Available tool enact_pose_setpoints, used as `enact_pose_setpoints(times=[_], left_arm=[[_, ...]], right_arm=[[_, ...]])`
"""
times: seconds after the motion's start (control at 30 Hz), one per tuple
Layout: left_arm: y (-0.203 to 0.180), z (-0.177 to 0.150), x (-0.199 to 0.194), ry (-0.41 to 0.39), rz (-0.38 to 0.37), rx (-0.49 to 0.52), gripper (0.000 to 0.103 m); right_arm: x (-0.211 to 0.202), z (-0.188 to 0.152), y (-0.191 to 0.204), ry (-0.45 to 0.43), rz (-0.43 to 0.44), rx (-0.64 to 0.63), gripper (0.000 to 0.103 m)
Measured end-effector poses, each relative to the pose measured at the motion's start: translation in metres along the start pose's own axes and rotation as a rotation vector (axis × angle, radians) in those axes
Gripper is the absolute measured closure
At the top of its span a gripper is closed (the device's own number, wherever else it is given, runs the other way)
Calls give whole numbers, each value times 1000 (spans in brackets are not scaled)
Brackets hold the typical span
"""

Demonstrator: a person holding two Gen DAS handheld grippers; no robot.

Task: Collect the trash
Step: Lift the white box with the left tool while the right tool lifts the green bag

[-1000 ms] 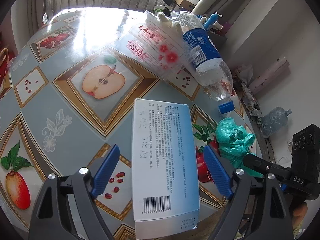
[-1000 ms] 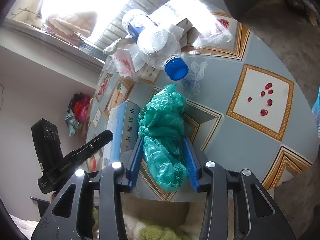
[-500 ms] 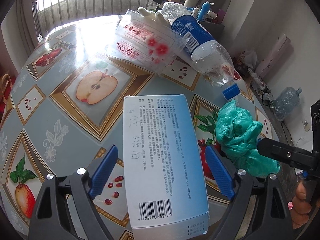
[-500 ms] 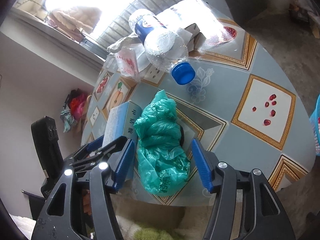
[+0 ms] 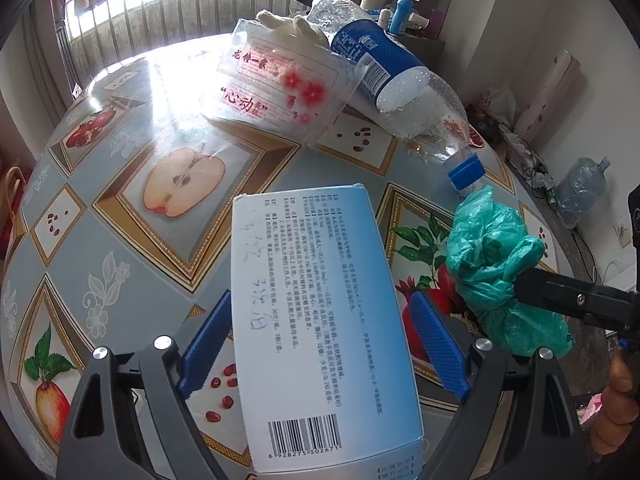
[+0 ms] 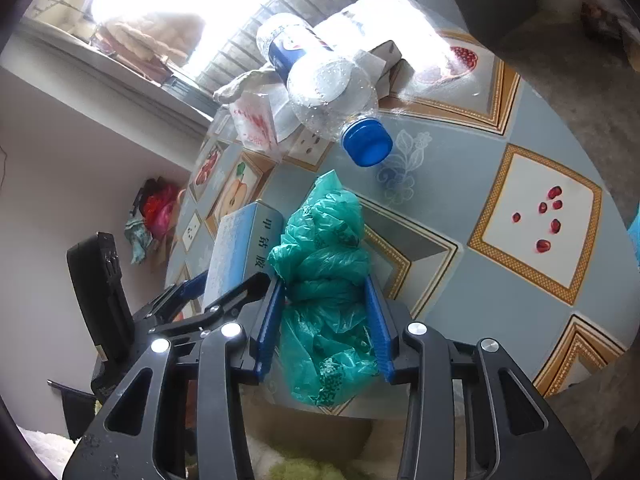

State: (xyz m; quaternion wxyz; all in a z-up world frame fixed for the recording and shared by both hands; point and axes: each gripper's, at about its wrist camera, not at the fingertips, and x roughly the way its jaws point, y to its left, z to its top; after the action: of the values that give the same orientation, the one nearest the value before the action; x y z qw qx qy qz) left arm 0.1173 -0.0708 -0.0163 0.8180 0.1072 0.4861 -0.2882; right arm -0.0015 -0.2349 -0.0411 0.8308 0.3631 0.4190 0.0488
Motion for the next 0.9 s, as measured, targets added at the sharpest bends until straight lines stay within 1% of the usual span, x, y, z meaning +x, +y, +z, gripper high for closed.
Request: enact_pose_setpoints(times=[0.17,0.3,0.53,0.67,0.9], left_arm=[[-2,0,4,6,6,1,17],[-4,0,3,-2,19,8,17],[-6,-3,4,-5,42,17,22],[-7,-4,3,-11,56,22,28],[-8,-7,0,-23,50,25,30]], right_arm=[[-6,0,-5,-22,-13,13,66],[-8,-1,-7,-20,-18,17,66],[-7,0,-5,-11,-22,17,63],[-5,0,-5,-4,-19,18,63],[-3,0,-3,3,-13,14,65]])
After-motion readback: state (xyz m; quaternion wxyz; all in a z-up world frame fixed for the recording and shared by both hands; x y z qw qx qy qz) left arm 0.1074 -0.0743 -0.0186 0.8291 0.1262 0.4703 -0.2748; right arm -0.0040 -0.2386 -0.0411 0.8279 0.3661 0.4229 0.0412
